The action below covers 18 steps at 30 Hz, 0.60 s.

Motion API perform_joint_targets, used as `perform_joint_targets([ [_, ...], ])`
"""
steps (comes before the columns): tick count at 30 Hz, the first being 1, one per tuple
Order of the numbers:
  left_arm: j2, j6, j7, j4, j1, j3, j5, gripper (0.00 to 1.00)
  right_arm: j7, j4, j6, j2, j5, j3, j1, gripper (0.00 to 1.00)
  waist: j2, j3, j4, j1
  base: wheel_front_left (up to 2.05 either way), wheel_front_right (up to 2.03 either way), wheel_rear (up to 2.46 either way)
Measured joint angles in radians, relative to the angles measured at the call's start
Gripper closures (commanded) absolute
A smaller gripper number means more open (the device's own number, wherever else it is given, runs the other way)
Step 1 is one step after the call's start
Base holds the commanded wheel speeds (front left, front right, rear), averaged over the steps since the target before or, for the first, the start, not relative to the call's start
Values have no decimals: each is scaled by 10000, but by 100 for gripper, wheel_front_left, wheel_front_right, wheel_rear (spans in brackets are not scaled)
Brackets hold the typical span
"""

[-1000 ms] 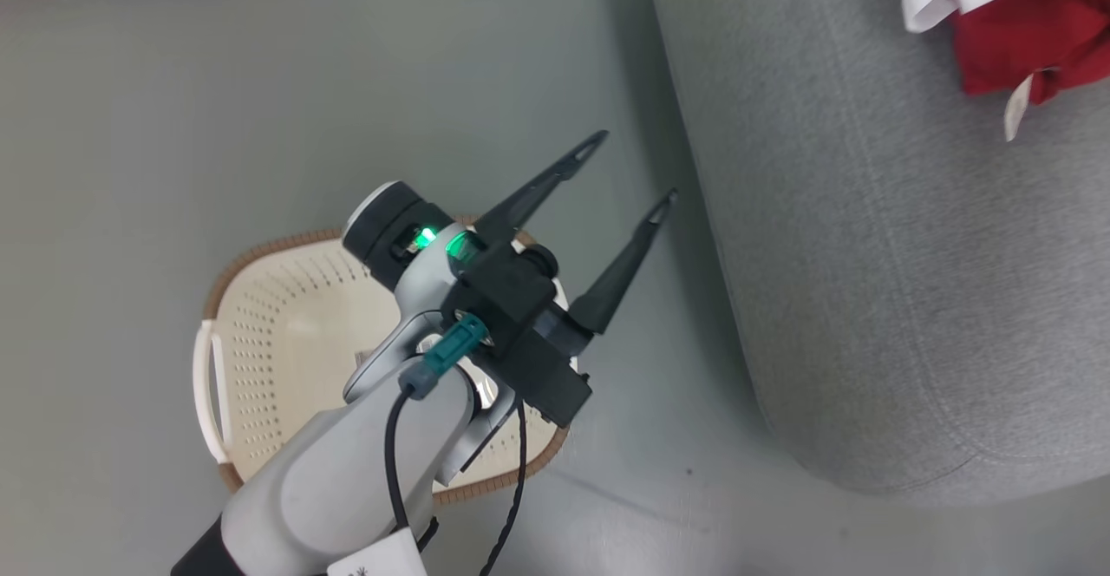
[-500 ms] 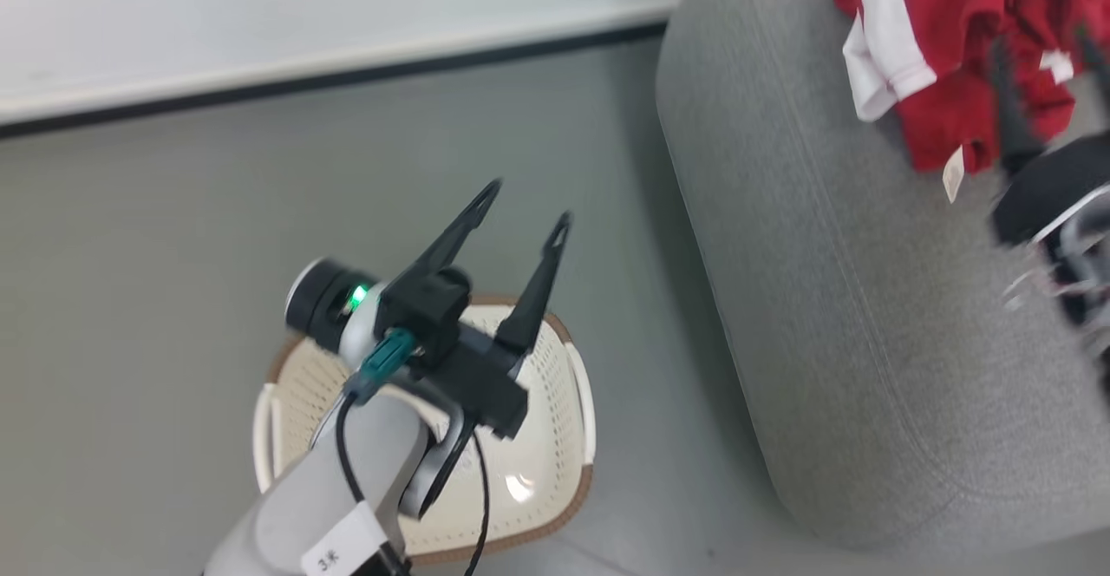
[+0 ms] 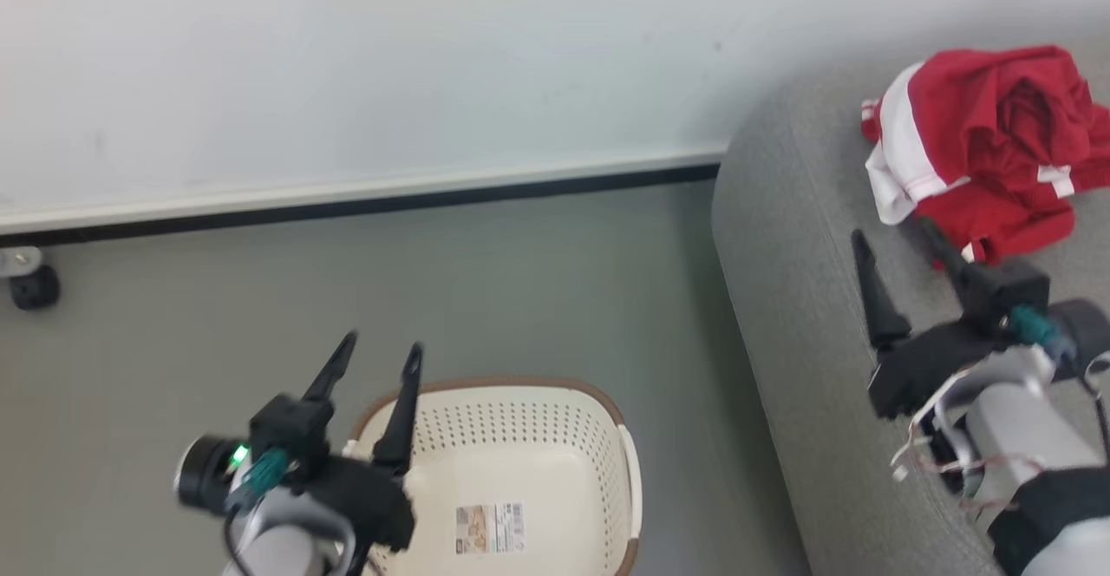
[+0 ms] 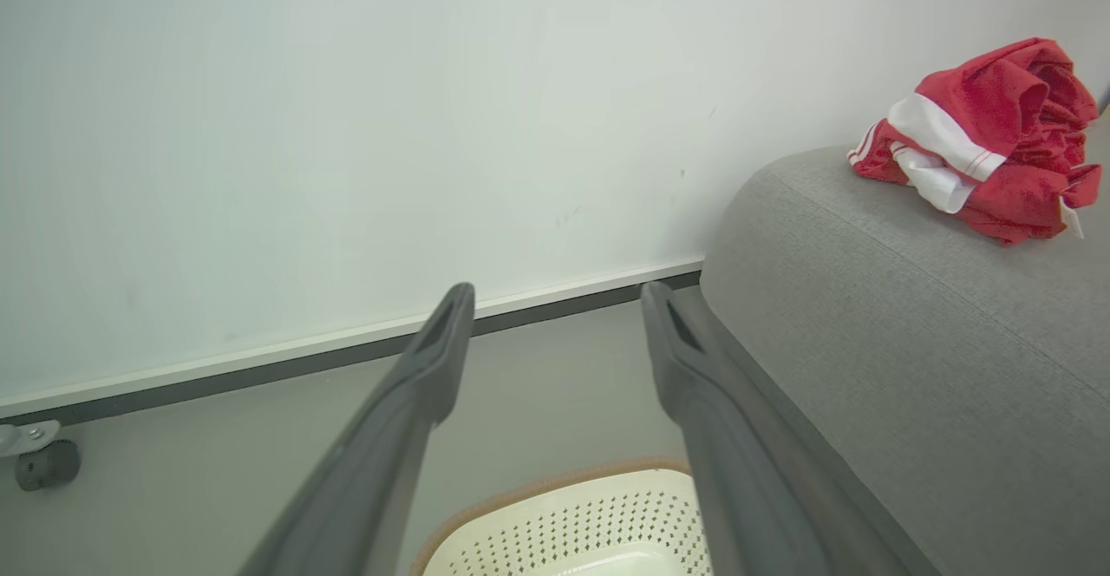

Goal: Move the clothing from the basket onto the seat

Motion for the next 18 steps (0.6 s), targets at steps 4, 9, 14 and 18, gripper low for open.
perform_joint_targets([
  [4, 426, 88, 0, -222, 933, 483, -44, 0, 0, -917, -391, 259, -2, -6, 897, 0, 0, -485, 254, 0, 0, 0, 0],
  [9, 562, 96, 0, -619, 1752, 988, -52, 0, 0, -2048, -807, 324, -33, -121, 2087, 0, 0, -926, 538, 1, 0, 0, 0],
  [14, 614, 171, 0, -984, 2575, 1484, -46, 0, 0, -2972, -966, 405, -63, -297, 3148, 0, 1, -1248, 768, 2, 0, 0, 0],
  [18, 635, 171, 0, -1312, 3278, 1802, -13, 0, 0, -3614, -1068, 435, -198, -449, 3951, 0, 1, -1474, 891, 2, 0, 0, 0],
])
